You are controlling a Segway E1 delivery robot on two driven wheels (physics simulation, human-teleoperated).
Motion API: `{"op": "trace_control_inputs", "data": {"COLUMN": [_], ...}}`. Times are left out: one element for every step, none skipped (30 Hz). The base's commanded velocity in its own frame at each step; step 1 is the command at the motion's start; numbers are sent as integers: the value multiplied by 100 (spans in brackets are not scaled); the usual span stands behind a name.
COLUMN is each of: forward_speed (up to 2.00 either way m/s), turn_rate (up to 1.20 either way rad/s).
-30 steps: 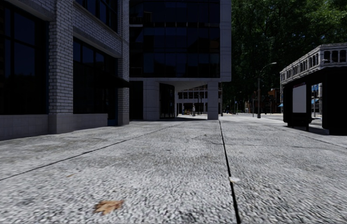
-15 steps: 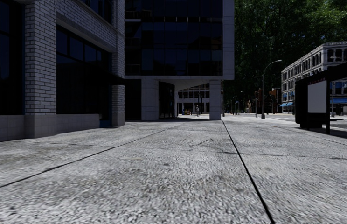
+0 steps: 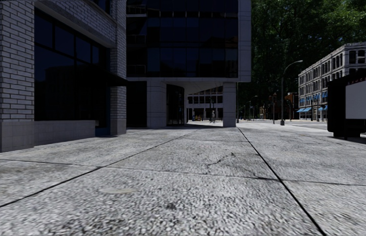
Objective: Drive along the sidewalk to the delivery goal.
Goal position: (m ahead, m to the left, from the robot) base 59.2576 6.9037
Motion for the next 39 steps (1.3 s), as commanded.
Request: {"op": "trace_control_inputs", "data": {"forward_speed": [200, 200, 200, 200, 200, 200, 200, 200, 200, 200, 200, 200, 200, 200, 200, 200, 200, 200, 200, 200, 200, 200, 200, 200, 200, 200, 200, 200, 200, 200, 200, 200, 200, 200, 200, 200, 200, 200, 200], "turn_rate": [0, 0, 0, 0, 0, 0, 0, 0, 0, 0, 0, 0, 0, 0, 0, 0, 0, 0, 0, 0, 0, 0, 0, 0, 0, 0, 0, 0, 0, 0, 0, 0, 0, 0, 0, 0, 0, 0, 0]}}
